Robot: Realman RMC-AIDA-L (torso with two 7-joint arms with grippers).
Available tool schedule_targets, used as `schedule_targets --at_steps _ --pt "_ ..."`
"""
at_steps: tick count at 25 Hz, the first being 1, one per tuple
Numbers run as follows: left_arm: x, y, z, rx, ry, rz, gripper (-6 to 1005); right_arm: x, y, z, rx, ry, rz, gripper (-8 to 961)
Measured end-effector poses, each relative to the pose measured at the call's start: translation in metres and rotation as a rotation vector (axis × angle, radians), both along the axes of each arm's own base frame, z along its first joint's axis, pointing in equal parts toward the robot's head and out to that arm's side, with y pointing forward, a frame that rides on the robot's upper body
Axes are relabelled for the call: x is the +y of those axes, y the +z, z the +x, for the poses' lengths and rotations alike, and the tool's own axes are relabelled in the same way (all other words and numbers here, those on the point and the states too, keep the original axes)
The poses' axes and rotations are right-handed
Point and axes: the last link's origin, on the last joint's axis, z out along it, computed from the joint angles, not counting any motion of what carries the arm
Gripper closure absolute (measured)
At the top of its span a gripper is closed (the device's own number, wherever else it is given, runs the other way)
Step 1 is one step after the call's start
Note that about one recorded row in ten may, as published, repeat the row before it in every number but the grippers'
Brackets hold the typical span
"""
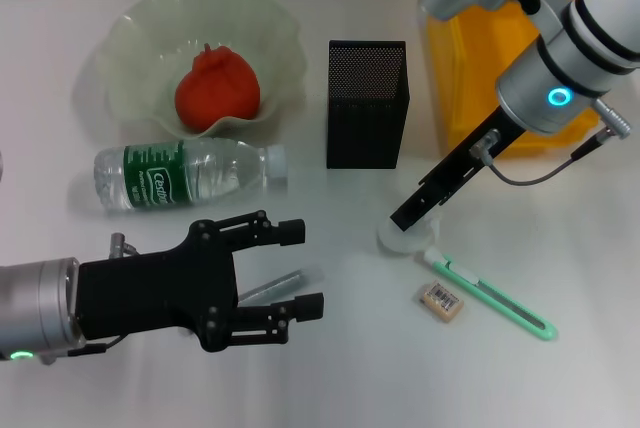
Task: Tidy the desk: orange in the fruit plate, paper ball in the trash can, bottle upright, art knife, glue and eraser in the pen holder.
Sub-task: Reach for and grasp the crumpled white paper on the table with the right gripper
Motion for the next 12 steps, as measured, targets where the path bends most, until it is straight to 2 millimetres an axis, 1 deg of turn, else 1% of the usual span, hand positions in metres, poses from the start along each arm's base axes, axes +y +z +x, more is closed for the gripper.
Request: schedule_targets --at_steps 12 --pt "0.0011 -0.0002 -0.0002 0.0 0.006 0.006 209 -0.0015 -0.0001 0.0049 -0.005 -0.005 0.002 396"
